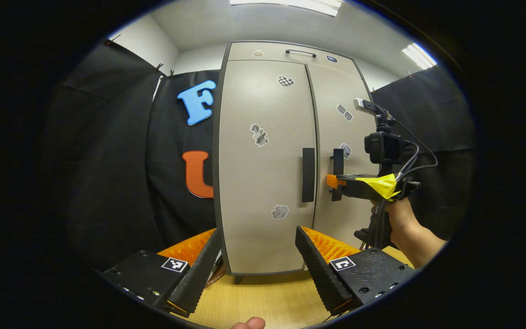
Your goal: Open the right door of the double-door shoe cabinet with the right hand, and open the left door with the left hand.
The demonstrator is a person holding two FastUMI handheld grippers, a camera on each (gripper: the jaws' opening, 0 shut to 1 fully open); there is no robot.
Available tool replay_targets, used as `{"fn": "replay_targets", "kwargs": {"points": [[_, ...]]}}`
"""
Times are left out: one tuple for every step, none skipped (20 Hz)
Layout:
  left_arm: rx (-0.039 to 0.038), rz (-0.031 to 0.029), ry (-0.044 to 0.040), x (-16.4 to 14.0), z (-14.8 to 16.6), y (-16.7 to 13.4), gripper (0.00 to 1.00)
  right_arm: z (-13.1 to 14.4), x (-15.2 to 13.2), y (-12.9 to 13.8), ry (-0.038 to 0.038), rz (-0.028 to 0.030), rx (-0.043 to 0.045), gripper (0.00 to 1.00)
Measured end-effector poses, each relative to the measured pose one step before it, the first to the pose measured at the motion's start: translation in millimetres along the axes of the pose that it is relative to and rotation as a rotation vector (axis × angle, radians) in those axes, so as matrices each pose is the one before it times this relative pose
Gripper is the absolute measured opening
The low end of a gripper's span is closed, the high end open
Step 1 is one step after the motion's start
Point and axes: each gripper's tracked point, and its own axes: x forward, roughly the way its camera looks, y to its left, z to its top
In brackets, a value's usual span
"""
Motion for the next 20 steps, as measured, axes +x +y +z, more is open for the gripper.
{"fn": "replay_targets", "kwargs": {"points": [[-0.00096, 0.00329, 0.00002, -1.71, 0.69, 0.14, 0.97, -1.99, -8.72, -1.93, 0.00109, 0.01002, -0.00168, 0.10], [0.00007, 0.00192, -0.00133, -0.79, 0.63, -0.97, 0.97, 0.06, -8.26, -1.80, 0.00248, 0.01296, 0.00334, 0.10], [0.00168, 0.00173, -0.00076, -0.40, 0.23, -0.86, 0.97, -0.45, -3.03, 0.93, 0.00257, 0.01472, 0.00567, 0.10], [0.00273, 0.00422, -0.00091, -0.47, 0.09, -0.20, 0.97, -0.31, -6.79, -0.77, 0.00315, 0.01410, 0.00394, 0.10], [0.00334, 0.00490, -0.00041, -0.78, 0.51, -1.43, 0.97, -1.12, -10.16, -1.97, 0.00106, 0.00913, -0.00056, 0.10], [0.00211, 0.00204, 0.00155, -0.26, -0.58, -1.60, 0.97, -0.76, -8.81, -3.40, -0.00258, 0.00477, -0.00862, 0.10], [0.00005, -0.00116, 0.00283, 0.29, -1.81, -3.30, 0.97, -0.89, -10.67, -4.04, -0.00114, 0.00539, -0.00817, 0.10], [-0.00020, -0.00368, 0.00103, -0.48, -0.04, -3.64, 0.97, -0.36, -8.74, -2.93, -0.00130, 0.00479, -0.00327, 0.10], [0.00128, -0.00347, -0.00181, -0.46, 1.64, -3.81, 0.97, -0.17, -7.91, -2.99, -0.00245, 0.00442, -0.00242, 0.10], [0.00332, -0.00210, -0.00271, -1.11, 1.22, -2.87, 0.97, -0.07, -8.56, -3.29, -0.00228, 0.00464, 0.00310, 0.10], [0.00534, -0.00212, -0.00336, -0.74, 1.78, -3.87, 0.97, -0.61, -8.09, -3.87, -0.00211, 0.00217, -0.00067, 0.10], [0.00578, -0.00103, -0.00257, -0.57, 0.85, -3.31, 0.97, -0.29, -7.91, -3.81, 0.00049, 0.00171, -0.00475, 0.10], [0.00441, -0.00019, -0.00281, 0.13, -0.04, -3.09, 0.97, -1.11, -7.51, -4.56, -0.00210, -0.00026, -0.00403, 0.09], [0.00304, -0.00136, -0.00235, -0.20, 0.85, -3.57, 0.97, 0.48, -9.15, -5.53, -0.00546, 0.00236, -0.00732, 0.09], [0.00219, -0.00104, -0.00272, -0.56, 0.86, -3.11, 0.97, 0.69, -9.92, -4.77, -0.00362, -0.00102, -0.00154, 0.09], [0.00061, -0.00062, -0.00271, -0.14, 0.98, -3.12, 0.97, -0.23, -8.20, -5.73, -0.00009, -0.00025, -0.00063, 0.09], [-0.00001, -0.00083, -0.00207, -0.58, 0.88, -3.53, 0.97, -0.85, -9.28, -6.99, 0.00029, -0.00448, -0.00186, 0.09], [-0.00084, 0.00078, -0.00054, 0.54, -0.33, -2.66, 0.97, 0.18, -7.81, -7.58, 0.00017, -0.00555, -0.00546, 0.09], [-0.00258, 0.00098, -0.00034, -0.53, -0.26, -2.09, 0.97, 0.55, -7.47, -6.48, -0.00145, -0.00690, -0.00481, 0.09], [-0.00319, 0.00048, 0.00049, 0.94, 0.09, -2.97, 0.97, 0.05, -5.34, -6.18, 0.00000, -0.00401, -0.00100, 0.09]]}}
